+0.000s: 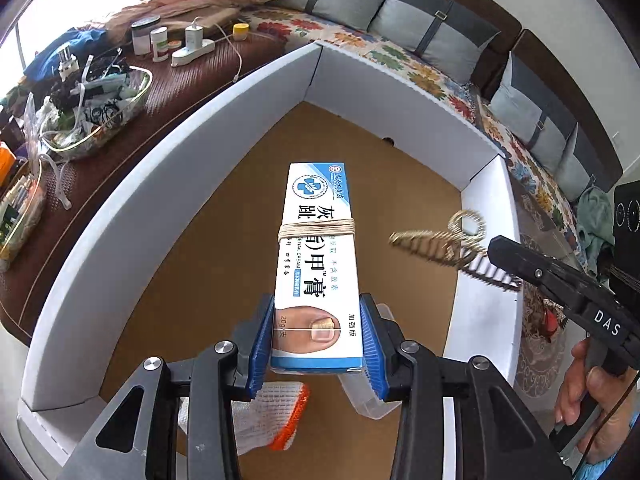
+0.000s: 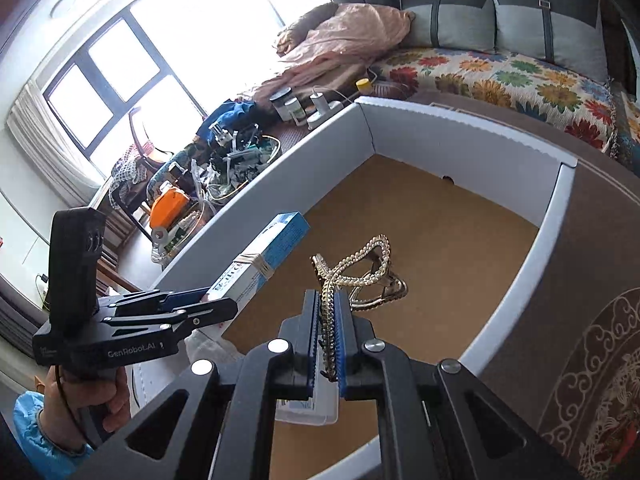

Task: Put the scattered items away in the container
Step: 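Open both grippers to drop the items into the cardboard box, then lower the left gripper onto the wooden bead bracelet and close on it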

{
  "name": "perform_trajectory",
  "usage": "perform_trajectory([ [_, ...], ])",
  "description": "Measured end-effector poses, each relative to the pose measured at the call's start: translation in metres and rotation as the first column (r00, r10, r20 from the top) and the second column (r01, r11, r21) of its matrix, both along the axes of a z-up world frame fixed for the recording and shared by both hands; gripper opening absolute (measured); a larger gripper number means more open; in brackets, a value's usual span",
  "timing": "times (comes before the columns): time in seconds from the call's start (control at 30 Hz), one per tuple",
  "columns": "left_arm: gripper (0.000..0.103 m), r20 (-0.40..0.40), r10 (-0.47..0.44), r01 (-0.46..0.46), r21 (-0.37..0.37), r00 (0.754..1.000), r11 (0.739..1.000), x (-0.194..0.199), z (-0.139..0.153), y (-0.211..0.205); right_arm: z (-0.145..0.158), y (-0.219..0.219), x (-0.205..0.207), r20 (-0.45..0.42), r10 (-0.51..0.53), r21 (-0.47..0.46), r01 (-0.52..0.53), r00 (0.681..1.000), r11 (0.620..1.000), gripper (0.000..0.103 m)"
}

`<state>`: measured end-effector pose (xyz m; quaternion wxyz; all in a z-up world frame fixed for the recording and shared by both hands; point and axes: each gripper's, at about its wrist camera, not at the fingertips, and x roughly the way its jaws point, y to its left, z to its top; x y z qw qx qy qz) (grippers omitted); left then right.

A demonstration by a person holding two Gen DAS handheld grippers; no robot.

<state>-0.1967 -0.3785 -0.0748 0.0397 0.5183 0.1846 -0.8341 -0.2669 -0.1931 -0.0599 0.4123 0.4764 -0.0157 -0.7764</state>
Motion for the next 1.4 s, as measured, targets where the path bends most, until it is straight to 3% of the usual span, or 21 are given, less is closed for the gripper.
perform_trajectory([
  [0.03, 0.041, 0.015, 0.013, -0.013, 0.003, 1.0, 1.0, -0.001, -0.005, -0.002, -0.006, -0.001, -0.004, 0.022, -0.023, -0.006, 0.023, 0.999, 1.0, 0.011],
  [0.1, 0.043, 0.041, 0.037, -0.037, 0.007, 0.998, 0.999, -0.001, -0.013, -0.007, -0.01, 0.004, -0.012, 0.048, -0.076, -0.009, 0.077, 0.996, 0.997, 0.025],
  [0.13, 0.053, 0.049, 0.052, -0.053, 0.01, 0.997, 0.999, 0.0, -0.015, -0.01, -0.01, 0.008, -0.014, 0.056, -0.091, -0.024, 0.093, 0.994, 0.995, 0.032],
  [0.17, 0.07, 0.053, 0.07, -0.07, 0.002, 0.996, 0.998, 0.003, -0.016, -0.012, -0.006, 0.012, -0.016, 0.06, -0.1, -0.036, 0.102, 0.993, 0.994, 0.034],
  [0.23, 0.086, 0.051, 0.097, -0.096, -0.009, 0.994, 0.995, 0.01, -0.014, -0.014, 0.005, 0.021, -0.013, 0.052, -0.109, -0.057, 0.112, 0.993, 0.992, 0.037],
  [0.43, 0.088, -0.008, 0.117, -0.117, 0.015, 0.993, 0.993, 0.037, 0.017, -0.002, 0.041, 0.082, 0.021, 0.015, -0.137, -0.184, 0.138, 0.99, 0.973, 0.037],
  [0.57, 0.088, -0.091, 0.013, -0.012, 0.012, 0.996, 1.0, 0.059, 0.057, 0.045, 0.05, 0.154, 0.057, -0.022, -0.161, -0.227, 0.151, 0.987, 0.962, 0.037],
  [0.67, 0.088, -0.146, -0.127, 0.13, 0.013, 0.981, 0.991, 0.074, 0.081, 0.1, 0.036, 0.217, 0.09, -0.079, -0.173, -0.155, 0.16, 0.982, 0.975, 0.038],
  [0.8, 0.088, -0.121, -0.377, 0.381, 0.011, 0.918, 0.925, 0.082, 0.08, 0.188, 0.005, 0.306, 0.146, -0.098, -0.217, -0.134, 0.203, 0.971, 0.97, 0.038],
  [0.87, 0.088, -0.064, -0.509, 0.508, -0.044, 0.858, 0.86, 0.082, 0.063, 0.234, -0.011, 0.34, 0.178, -0.092, -0.251, -0.146, 0.237, 0.964, 0.961, 0.037],
  [0.93, 0.088, 0.026, -0.589, 0.585, -0.16, 0.808, 0.795, 0.08, 0.04, 0.268, -0.024, 0.369, 0.21, -0.086, -0.288, -0.184, 0.269, 0.954, 0.945, 0.037],
  [1.03, 0.088, 0.12, -0.639, 0.648, -0.225, 0.76, 0.728, 0.068, 0.008, 0.292, -0.043, 0.401, 0.244, -0.061, -0.332, -0.226, 0.311, 0.941, 0.923, 0.037],
  [1.2, 0.088, 0.154, -0.655, 0.666, -0.303, 0.74, 0.682, 0.046, -0.015, 0.301, -0.062, 0.416, 0.266, -0.014, -0.324, -0.25, 0.31, 0.946, 0.917, 0.038],
  [1.3, 0.088, 0.175, -0.671, 0.689, -0.281, 0.721, 0.667, 0.034, -0.029, 0.31, -0.056, 0.408, 0.261, -0.022, -0.302, -0.289, 0.283, 0.953, 0.915, 0.038],
  [1.4, 0.088, 0.208, -0.683, 0.714, -0.215, 0.7, 0.666, 0.024, -0.042, 0.32, -0.048, 0.4, 0.26, -0.044, -0.28, -0.313, 0.253, 0.959, 0.915, 0.038],
])
